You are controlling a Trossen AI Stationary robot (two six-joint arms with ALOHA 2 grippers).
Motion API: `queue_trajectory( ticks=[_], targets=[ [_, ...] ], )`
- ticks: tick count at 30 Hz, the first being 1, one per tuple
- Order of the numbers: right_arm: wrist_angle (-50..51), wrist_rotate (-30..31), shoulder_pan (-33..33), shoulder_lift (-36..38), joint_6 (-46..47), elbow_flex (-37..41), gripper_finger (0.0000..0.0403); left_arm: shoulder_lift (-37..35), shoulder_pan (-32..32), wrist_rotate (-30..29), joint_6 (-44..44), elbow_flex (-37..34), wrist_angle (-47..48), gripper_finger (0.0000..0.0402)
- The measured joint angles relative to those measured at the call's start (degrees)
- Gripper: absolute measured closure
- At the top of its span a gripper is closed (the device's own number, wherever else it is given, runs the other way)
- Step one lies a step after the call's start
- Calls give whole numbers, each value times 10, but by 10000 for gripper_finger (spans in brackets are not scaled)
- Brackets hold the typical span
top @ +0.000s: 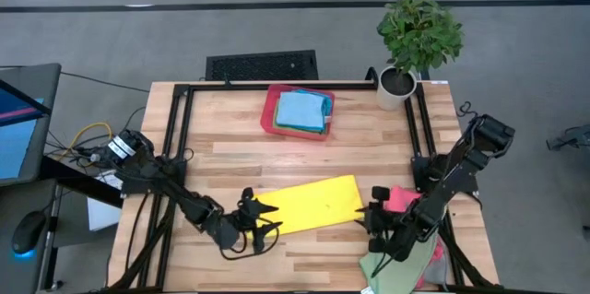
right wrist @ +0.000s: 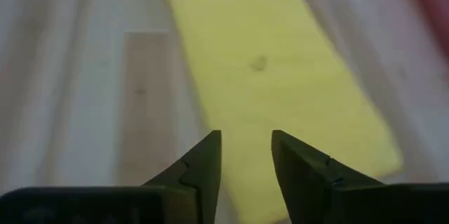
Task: Fold microfiber towels
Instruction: Fold the yellow microfiber cloth
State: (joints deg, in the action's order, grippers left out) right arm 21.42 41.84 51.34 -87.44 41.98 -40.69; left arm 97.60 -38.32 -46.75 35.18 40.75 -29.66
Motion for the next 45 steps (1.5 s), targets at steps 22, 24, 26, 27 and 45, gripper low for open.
queue_trajectory(
  ticks=[22,24,26,27,45],
  targets=[
    [-279,129,44,-143,156,136,291,89,-23,43,90,0,-67,198],
    [-283,134,44,-150,170,136,291,98,-31,44,109,0,-62,205],
    [-284,135,44,-154,181,136,291,103,-37,45,126,0,-43,218],
    [-288,137,44,-156,184,136,291,103,-40,45,138,0,-23,226],
    [-363,131,3,-133,60,92,292,98,-14,85,99,2,184,352]
  ],
)
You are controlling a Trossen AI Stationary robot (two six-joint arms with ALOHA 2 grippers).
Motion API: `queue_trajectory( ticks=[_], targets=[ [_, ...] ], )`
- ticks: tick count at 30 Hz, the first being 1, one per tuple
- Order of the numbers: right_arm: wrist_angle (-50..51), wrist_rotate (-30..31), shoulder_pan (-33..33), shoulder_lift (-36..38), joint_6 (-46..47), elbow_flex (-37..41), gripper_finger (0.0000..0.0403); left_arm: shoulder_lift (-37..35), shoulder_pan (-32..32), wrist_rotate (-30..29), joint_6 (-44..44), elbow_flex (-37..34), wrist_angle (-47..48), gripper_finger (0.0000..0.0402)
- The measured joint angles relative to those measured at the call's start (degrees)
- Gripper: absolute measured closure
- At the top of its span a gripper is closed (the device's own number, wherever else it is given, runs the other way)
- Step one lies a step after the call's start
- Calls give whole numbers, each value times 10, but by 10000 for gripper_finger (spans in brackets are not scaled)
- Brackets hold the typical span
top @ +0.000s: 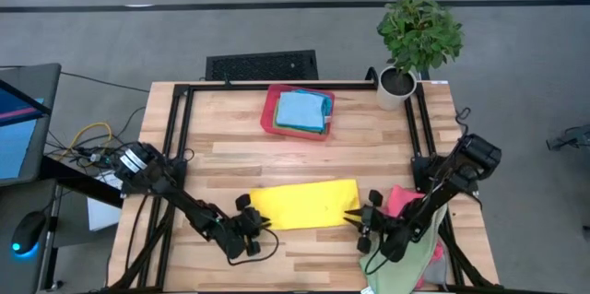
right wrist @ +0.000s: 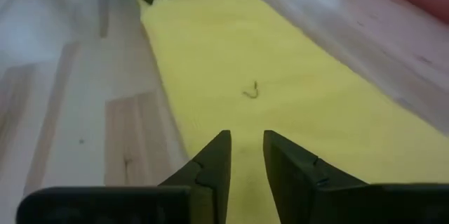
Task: Fold microfiber towels
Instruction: Fold the yellow microfiber cloth
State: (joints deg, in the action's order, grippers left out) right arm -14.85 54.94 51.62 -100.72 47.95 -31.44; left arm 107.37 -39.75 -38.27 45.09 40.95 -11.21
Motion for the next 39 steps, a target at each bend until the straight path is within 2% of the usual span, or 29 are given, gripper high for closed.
queue_trajectory(
  ticks=[5,10,13,16,24,32,36,39],
  targets=[
    [2,-43,1,37,-68,0,281,-35,0,16,-18,-2,54,362],
    [41,-112,-11,77,-134,-9,230,-105,0,24,-26,-5,131,358],
    [57,-152,-31,80,-137,-17,195,-134,0,20,-25,-3,133,347],
    [53,-175,-44,65,-138,-25,178,-146,0,15,-18,-3,133,333],
    [54,-169,-20,28,-100,-25,209,-148,-3,33,3,-3,124,305],
    [49,-155,-7,-15,-90,-27,220,-148,-3,-15,-23,-2,69,296],
    [47,-150,-11,-31,-73,-28,219,-148,-3,-16,-20,-2,67,296],
    [53,-150,-11,-32,-59,-28,235,-149,-3,-13,-20,-2,62,296]
  ],
)
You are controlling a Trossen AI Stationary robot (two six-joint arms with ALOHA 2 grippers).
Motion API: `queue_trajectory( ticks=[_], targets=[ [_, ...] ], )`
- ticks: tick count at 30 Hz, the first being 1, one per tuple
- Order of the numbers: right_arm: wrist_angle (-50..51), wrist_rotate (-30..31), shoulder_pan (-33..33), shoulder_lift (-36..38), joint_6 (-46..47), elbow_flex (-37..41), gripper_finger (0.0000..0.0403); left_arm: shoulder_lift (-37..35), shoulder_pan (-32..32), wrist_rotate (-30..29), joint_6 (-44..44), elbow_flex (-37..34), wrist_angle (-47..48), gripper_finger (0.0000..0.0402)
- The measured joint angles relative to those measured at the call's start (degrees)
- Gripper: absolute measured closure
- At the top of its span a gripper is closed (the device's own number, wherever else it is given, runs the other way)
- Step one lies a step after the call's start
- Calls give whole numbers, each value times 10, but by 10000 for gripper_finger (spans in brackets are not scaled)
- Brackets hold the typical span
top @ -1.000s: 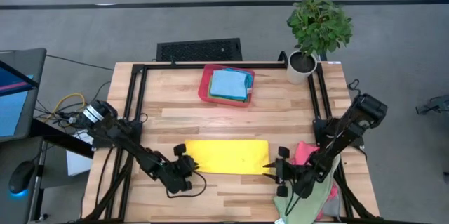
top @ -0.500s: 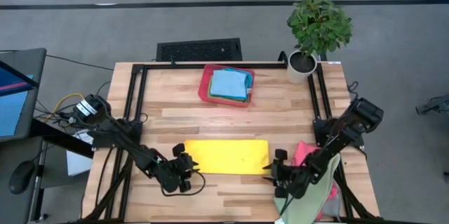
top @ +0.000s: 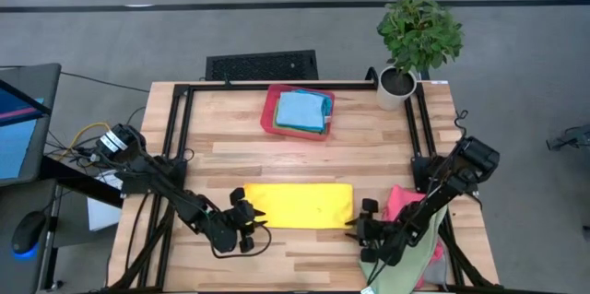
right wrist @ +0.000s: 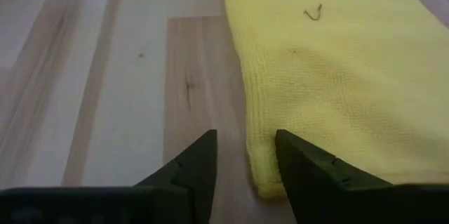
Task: Fold microfiber towels
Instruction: Fold the yellow microfiber cloth
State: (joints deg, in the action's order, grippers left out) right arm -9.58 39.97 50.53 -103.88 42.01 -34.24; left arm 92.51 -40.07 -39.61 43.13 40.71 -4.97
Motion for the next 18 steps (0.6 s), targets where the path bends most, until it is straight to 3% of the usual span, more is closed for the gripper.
queue_trajectory(
  ticks=[6,11,18],
  targets=[
    [31,3,0,4,42,0,316,0,0,2,0,0,0,296],
    [82,4,-1,5,17,-26,386,0,0,4,0,0,-1,296],
    [295,-18,-25,45,-38,-135,374,0,0,22,-5,0,-1,296]
  ],
)
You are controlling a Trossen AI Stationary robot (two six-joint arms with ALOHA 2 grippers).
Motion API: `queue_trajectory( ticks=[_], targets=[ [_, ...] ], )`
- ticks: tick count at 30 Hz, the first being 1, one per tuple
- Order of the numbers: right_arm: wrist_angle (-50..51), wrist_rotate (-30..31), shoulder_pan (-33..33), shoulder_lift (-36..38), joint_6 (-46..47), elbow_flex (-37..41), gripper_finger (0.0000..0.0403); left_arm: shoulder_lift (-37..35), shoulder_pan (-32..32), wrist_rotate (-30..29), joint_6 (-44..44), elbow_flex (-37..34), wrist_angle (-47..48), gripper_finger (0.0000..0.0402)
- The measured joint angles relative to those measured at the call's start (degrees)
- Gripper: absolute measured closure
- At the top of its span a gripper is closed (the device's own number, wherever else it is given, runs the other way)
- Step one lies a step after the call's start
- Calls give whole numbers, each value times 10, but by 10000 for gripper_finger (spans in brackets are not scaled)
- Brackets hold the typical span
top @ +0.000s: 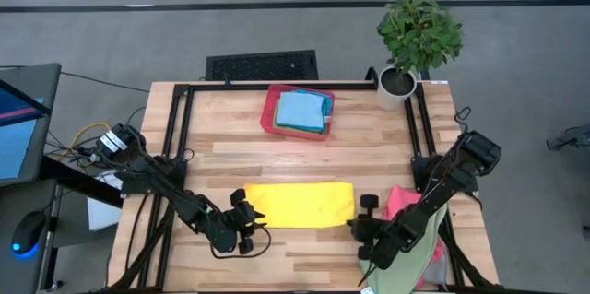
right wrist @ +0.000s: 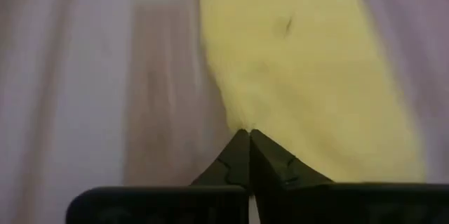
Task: Fold microfiber towels
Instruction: Fold the yellow microfiber cloth
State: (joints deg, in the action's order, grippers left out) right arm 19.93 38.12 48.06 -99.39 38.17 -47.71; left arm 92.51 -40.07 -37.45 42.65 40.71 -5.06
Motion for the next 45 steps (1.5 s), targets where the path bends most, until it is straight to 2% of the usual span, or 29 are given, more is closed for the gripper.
queue_trajectory(
  ticks=[6,10,19,25,29,31,35,45],
  targets=[
    [7,12,-45,21,-120,-40,393,0,0,0,0,0,0,296],
    [-27,12,-85,17,-195,-61,381,0,0,0,-2,0,0,296],
    [-189,-74,-152,14,-334,-67,386,0,0,1,-14,0,0,297],
    [-238,-110,-171,4,-352,-68,377,0,0,0,-15,0,0,297],
    [-261,-129,-179,-28,-353,-66,376,0,0,-7,-16,0,1,297],
    [-310,-140,-182,-47,-360,-69,378,0,0,-7,-16,0,2,297],
    [-323,-140,-186,-75,-373,-75,381,0,0,-7,-17,0,5,297],
    [-330,-142,-198,-79,-388,-102,372,0,0,-12,-19,0,4,297]
  ],
)
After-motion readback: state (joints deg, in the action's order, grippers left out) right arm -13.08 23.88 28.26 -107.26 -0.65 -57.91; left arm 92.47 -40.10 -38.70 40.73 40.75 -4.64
